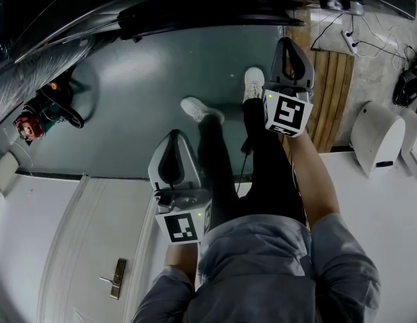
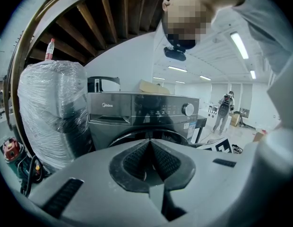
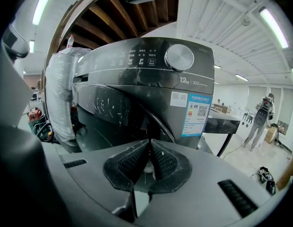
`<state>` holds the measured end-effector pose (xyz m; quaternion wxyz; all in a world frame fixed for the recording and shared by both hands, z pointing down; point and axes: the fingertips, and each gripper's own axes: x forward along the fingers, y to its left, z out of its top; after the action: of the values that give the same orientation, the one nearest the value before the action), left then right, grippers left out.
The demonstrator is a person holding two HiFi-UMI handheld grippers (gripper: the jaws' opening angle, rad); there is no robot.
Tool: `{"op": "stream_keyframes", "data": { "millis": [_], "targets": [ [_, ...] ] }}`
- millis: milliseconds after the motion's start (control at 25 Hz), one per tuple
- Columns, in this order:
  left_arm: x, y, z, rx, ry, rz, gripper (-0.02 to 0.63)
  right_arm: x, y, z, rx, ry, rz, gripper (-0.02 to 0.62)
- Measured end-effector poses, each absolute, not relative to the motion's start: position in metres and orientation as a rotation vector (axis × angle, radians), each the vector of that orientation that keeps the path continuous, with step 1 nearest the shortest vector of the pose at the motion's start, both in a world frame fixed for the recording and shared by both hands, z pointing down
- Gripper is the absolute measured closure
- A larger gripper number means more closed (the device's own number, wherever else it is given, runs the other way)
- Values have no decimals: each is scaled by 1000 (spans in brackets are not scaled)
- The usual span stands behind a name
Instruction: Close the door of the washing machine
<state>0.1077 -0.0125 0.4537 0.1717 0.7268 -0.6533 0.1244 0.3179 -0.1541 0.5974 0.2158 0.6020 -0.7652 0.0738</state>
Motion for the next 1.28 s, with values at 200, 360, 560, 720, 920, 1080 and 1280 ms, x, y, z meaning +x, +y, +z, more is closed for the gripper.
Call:
{"op": "stream_keyframes", "data": {
  "millis": [200, 360, 560, 720, 920, 1080, 1280],
  "targets": [
    [114, -20, 435, 2103, -1873, 340, 607, 322, -140, 581, 1664, -2142, 232, 588],
    [112, -25, 400, 2125, -1908, 309, 607, 319, -122, 546, 1636, -2166, 244, 588],
    [105, -28, 353, 2149, -1970, 271, 607, 312, -115, 479, 1609, -2257, 171, 588],
    [101, -26, 322, 2152, -2008, 249, 607, 305, -107, 421, 1615, -2329, 136, 589],
    [104, -20, 283, 2182, -2011, 235, 607, 294, -90, 355, 1586, -2413, 81, 589],
    [103, -17, 253, 2213, -2013, 226, 607, 295, -76, 318, 1565, -2434, 37, 589],
    [94, -13, 217, 2231, -2049, 204, 607, 306, -60, 280, 1601, -2430, 18, 590]
  ]
}}
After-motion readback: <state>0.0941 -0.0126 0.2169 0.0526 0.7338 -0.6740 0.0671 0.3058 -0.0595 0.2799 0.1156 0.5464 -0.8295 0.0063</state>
